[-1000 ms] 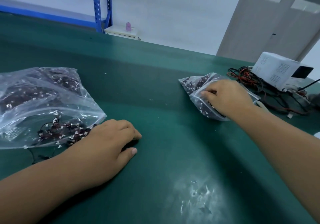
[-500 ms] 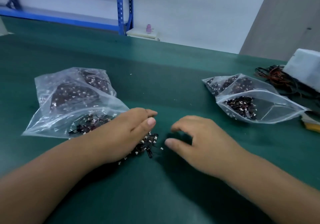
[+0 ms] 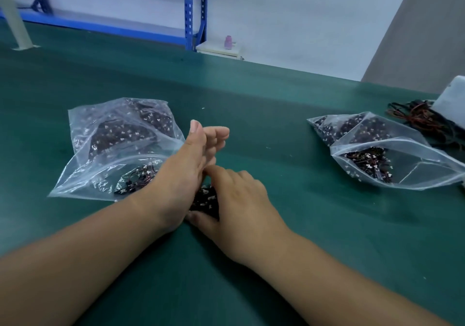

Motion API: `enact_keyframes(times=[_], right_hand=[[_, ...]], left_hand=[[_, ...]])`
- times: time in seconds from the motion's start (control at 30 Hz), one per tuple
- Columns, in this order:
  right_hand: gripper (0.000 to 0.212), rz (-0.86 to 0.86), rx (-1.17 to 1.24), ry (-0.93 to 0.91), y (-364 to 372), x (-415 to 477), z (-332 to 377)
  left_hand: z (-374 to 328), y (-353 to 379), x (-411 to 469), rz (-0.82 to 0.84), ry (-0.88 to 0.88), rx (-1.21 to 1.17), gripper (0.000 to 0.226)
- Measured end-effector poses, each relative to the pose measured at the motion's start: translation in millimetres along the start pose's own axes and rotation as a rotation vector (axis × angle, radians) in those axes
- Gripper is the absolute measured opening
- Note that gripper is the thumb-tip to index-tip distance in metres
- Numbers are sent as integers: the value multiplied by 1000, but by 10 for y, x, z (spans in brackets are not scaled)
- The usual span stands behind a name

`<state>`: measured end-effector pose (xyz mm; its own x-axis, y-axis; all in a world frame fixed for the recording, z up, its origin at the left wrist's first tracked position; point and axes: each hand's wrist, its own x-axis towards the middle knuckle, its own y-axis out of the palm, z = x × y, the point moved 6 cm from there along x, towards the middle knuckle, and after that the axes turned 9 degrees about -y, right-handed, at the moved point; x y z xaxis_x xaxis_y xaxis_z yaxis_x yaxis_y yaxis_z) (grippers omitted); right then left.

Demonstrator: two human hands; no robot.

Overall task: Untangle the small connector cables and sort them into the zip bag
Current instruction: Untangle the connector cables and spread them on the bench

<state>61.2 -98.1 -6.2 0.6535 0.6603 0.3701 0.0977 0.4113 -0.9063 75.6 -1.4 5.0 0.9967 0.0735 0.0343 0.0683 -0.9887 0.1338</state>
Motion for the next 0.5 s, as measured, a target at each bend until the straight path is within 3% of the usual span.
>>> enact_keyframes(times=[0.13, 0.27, 0.37, 0.5], right_hand=[[33, 46, -27, -120, -31, -2, 16], [21, 61, 68, -160, -116, -102, -93], [19, -78, 323, -8, -221, -185, -310], [13, -362, 763, 326, -307, -207, -615]], left_hand=[[30, -34, 33, -40, -50, 65, 69], [116, 17, 14, 71, 8, 362, 55], [118, 116, -38, 193, 101, 546, 49], [144, 151, -117, 273, 84, 437, 50]])
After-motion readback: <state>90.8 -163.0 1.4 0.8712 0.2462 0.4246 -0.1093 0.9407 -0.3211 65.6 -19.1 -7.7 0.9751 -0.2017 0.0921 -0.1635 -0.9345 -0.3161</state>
